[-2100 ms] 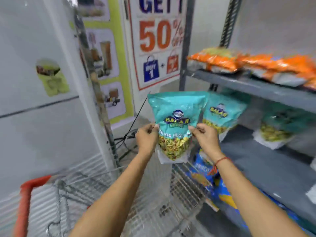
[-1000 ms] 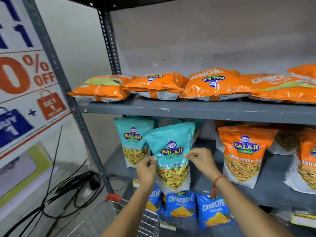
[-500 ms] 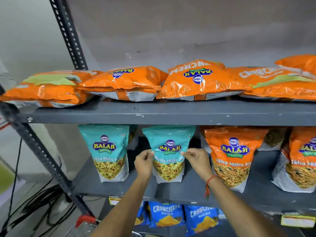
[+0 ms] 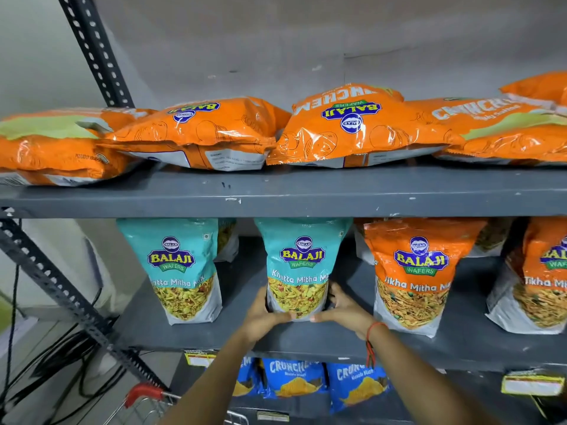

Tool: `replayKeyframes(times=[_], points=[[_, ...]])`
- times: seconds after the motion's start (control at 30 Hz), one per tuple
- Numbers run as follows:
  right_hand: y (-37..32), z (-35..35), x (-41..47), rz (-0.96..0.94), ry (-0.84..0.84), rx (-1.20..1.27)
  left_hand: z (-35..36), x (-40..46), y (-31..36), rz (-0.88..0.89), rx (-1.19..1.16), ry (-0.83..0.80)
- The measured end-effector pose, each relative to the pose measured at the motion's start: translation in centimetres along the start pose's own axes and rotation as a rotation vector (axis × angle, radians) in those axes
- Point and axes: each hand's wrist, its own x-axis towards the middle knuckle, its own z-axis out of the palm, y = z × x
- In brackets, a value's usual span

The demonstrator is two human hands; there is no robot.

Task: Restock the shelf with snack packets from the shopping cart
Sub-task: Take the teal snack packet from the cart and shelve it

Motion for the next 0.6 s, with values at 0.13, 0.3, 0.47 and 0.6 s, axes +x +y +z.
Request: replayKeyframes(times=[0.13, 0.3, 0.47, 0.6], points=[[0.6, 0.9, 0.8, -0.013, 0.019, 0.041, 0.1, 0.2, -0.3, 0.001, 0.052, 0.023], [1.1, 1.2, 0.4, -0.007, 0.05, 0.04, -0.3, 0.1, -0.6, 0.003, 0.056, 0.005], [1.1, 1.5, -0.3, -0.013, 0.052, 0.063, -0.4, -0.5, -0.8, -0.028, 0.057, -0.007], [0.7, 1.8, -0.9, -0.006, 0.077, 0.048, -0.3, -1.5, 0.0, -0.036, 0.074, 0.0]])
